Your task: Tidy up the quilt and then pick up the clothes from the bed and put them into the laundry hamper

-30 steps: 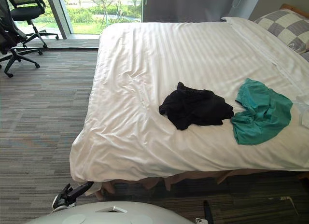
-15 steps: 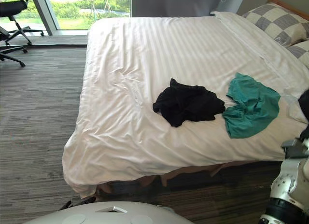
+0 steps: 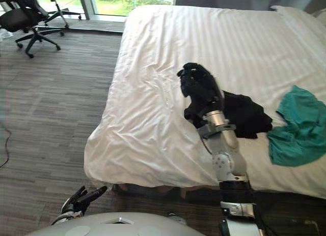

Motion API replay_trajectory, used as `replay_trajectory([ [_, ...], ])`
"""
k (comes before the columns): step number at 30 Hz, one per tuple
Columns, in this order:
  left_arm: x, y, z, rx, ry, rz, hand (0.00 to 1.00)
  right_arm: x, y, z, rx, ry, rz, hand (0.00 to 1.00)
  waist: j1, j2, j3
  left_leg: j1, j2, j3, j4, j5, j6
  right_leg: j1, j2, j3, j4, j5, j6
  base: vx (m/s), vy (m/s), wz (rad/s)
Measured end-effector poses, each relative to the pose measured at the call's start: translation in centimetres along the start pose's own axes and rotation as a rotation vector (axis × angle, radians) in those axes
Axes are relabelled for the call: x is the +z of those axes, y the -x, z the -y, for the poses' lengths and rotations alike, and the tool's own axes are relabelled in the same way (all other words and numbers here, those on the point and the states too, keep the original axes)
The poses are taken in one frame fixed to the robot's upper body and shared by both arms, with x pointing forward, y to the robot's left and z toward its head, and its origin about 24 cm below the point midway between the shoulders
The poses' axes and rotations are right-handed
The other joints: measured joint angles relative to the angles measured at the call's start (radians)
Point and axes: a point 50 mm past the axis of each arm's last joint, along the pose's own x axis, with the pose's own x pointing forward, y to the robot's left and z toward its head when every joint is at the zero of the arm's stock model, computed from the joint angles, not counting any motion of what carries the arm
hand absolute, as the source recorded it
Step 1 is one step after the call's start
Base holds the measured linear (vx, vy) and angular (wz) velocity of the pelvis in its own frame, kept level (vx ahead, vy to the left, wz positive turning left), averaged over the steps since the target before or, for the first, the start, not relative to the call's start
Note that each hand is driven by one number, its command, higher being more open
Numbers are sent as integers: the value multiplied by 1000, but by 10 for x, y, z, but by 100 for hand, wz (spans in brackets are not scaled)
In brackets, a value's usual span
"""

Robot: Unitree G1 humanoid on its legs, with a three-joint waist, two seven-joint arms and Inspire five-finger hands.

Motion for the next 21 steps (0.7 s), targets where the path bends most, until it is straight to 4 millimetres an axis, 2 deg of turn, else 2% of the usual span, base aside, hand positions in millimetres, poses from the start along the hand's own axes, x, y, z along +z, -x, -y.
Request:
replay_trajectory([
  [2, 0, -1, 4, -16, -14, -1, 100, -3, -9, -5, -18, -23, 26, 0, 10, -6, 28, -26, -5, -22, 11, 0, 3, -8, -8, -11, 1, 0, 0, -43, 21, 34],
  [5, 20, -6, 16, -57, -5, 55, 100, 13, -42, -16, -20, -66, 144, 0, 18, -10, 107, -115, -19, -49, 29, 15, 20, -79, -24, -23, 8, 1, 2, -127, 12, 24],
  [7, 49, -14, 36, -112, 23, 122, 100, 29, -66, -20, -6, -116, 227, 0, 42, 14, 193, -184, -19, -65, 53, 27, 29, -142, -32, -23, 33, 4, 3, -151, -2, 15],
  [9, 66, -17, 47, -144, 45, 173, 100, 27, -73, -24, 4, -203, 250, 0, 58, 32, 254, -207, -19, -73, 54, 37, 30, -163, -32, -24, 39, 6, 0, -93, -6, 11],
  [11, 79, -19, 55, -163, 70, 203, 100, 13, -74, -28, 22, -324, 239, 0, 64, 47, 296, -233, -18, -76, 56, 43, 32, -187, -31, -25, 40, 9, -3, -30, -5, 4],
  [14, 95, -20, 75, -222, 88, 228, 100, -20, -71, -44, 79, -537, 176, 0, 59, 66, 358, -279, -20, -75, 78, 43, 33, -229, -42, -21, 57, 9, -3, 0, 0, 0],
  [16, 103, -21, 88, -257, 102, 230, 100, -28, -67, -62, 181, -589, 200, 0, 45, 69, 380, -291, -26, -70, 92, 42, 34, -243, -51, -15, 63, 9, -3, 29, 20, 0],
  [17, 108, -22, 96, -277, 94, 231, 100, -34, -66, -73, 235, -596, 189, 0, 25, 67, 381, -315, -31, -70, 131, 42, 35, -249, -64, -14, 69, 9, -3, 58, 43, 8],
  [18, 115, -21, 108, -313, 92, 243, 100, -41, -62, -82, 278, -592, 154, 0, 19, 60, 385, -364, -37, -68, 233, 35, 39, -249, -95, -5, 72, 10, -3, 57, 82, 9],
  [19, 119, -20, 115, -339, 102, 259, 100, -48, -59, -90, 319, -592, 124, 0, 14, 59, 390, -395, -53, -67, 229, -13, 36, -251, -114, 9, 76, 9, -2, 27, 84, -4],
  [20, 118, -19, 120, -353, 123, 261, 100, -53, -57, -95, 348, -588, 102, 0, 8, 75, 387, -381, -67, -79, 125, 8, 44, -257, -112, 13, 77, 9, -1, 7, 108, -46],
  [21, 116, -17, 131, -386, 148, 267, 100, -62, -51, -107, 423, -578, 52, 0, -5, 118, 394, -353, -70, -54, 7, 131, 74, -272, -94, 37, 92, -1, 13, 51, 107, -42],
])
